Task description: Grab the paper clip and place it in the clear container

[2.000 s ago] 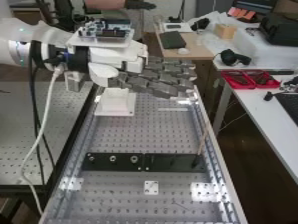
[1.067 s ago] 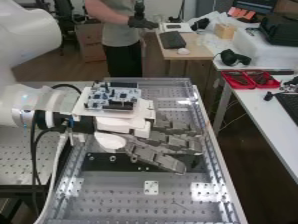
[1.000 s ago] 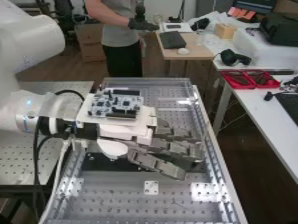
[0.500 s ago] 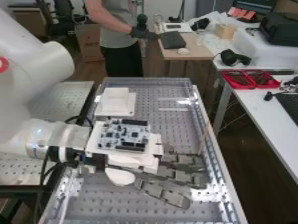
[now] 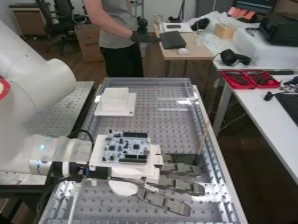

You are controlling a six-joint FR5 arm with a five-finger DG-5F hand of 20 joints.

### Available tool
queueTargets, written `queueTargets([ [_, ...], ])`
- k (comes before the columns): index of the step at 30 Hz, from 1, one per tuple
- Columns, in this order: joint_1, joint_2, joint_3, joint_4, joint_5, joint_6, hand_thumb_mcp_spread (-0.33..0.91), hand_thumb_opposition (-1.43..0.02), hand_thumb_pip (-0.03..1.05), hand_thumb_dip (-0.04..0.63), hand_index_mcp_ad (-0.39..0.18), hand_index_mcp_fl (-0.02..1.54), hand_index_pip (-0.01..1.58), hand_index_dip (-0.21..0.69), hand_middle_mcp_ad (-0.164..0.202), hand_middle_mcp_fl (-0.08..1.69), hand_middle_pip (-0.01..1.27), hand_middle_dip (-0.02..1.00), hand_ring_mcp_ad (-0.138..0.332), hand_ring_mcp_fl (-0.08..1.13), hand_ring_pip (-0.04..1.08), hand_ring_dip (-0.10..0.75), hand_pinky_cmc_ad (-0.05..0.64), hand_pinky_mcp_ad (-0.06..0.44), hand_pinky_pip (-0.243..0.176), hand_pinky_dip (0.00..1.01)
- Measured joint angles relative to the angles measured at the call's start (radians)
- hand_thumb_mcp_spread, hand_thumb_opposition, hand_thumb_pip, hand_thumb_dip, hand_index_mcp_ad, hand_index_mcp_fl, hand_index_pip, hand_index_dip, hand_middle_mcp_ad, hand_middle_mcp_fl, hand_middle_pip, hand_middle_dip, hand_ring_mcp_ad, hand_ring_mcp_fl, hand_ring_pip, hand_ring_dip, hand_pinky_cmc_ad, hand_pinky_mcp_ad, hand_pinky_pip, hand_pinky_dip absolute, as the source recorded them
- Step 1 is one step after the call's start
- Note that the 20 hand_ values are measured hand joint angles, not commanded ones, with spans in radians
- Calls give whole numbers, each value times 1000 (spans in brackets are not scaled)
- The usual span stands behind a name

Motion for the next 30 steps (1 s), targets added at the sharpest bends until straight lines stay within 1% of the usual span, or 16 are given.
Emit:
queueTargets([
  [1, -1, -3, 0, 5, -6, -2, 461, -789, 534, 225, -119, 276, 1250, 152, -75, 42, 138, 152, 77, -2, 96, 51, 284, 215, -10, 138],
  [2, -1, -4, 1, 7, -8, -3, 459, -785, 538, 225, -120, 278, 1251, 152, -75, 44, 138, 152, 77, -2, 101, 54, 279, 213, -12, 138],
  [3, -1, -7, 1, 13, -14, -4, 466, -806, 534, 225, -126, 274, 1253, 138, -75, 40, 138, 155, 77, -2, 105, 59, 278, 213, -2, 136],
  [4, -2, -10, 2, 16, -18, -5, 459, -806, 532, 227, -129, 276, 1239, 140, -75, 42, 138, 155, 75, -2, 105, 59, 293, 215, 3, 140],
  [7, -2, -15, 5, 23, -27, -12, 480, -806, 524, 223, -134, 298, 1215, 124, -75, 58, 138, 155, 77, -2, 105, 59, 295, 215, 0, 140],
  [12, -6, -26, 12, 26, -44, -27, 480, -806, 503, 223, -136, 307, 1215, 122, -75, 54, 138, 155, 79, -2, 105, 59, 302, 215, 3, 140],
  [14, -8, -29, 14, 27, -51, -30, 494, -806, 503, 223, -138, 340, 1218, 126, -75, 59, 138, 155, 75, -2, 105, 59, 295, 213, 3, 140],
  [16, -11, -31, 16, 30, -56, -33, 492, -806, 501, 227, -141, 351, 1218, 117, -79, 87, 138, 155, 75, -2, 105, 63, 312, 215, 3, 140],
  [23, -18, -38, 19, 44, -73, -40, 508, -803, 499, 227, -143, 372, 1218, 108, -79, 86, 136, 155, 77, 0, 96, 66, 312, 213, 3, 140],
  [25, -20, -43, 24, 38, -79, -47, 508, -803, 499, 227, -143, 389, 1234, 108, -79, 86, 136, 157, 77, 0, 103, 72, 328, 215, 3, 140],
  [27, -21, -46, 27, 35, -82, -49, 508, -801, 499, 227, -152, 391, 1244, 106, -75, 99, 138, 157, 77, 0, 103, 72, 328, 215, 3, 140],
  [30, -21, -49, 28, 35, -86, -49, 529, -815, 499, 227, -164, 443, 1262, 106, -79, 122, 138, 157, 77, 0, 103, 73, 328, 215, 3, 140],
])
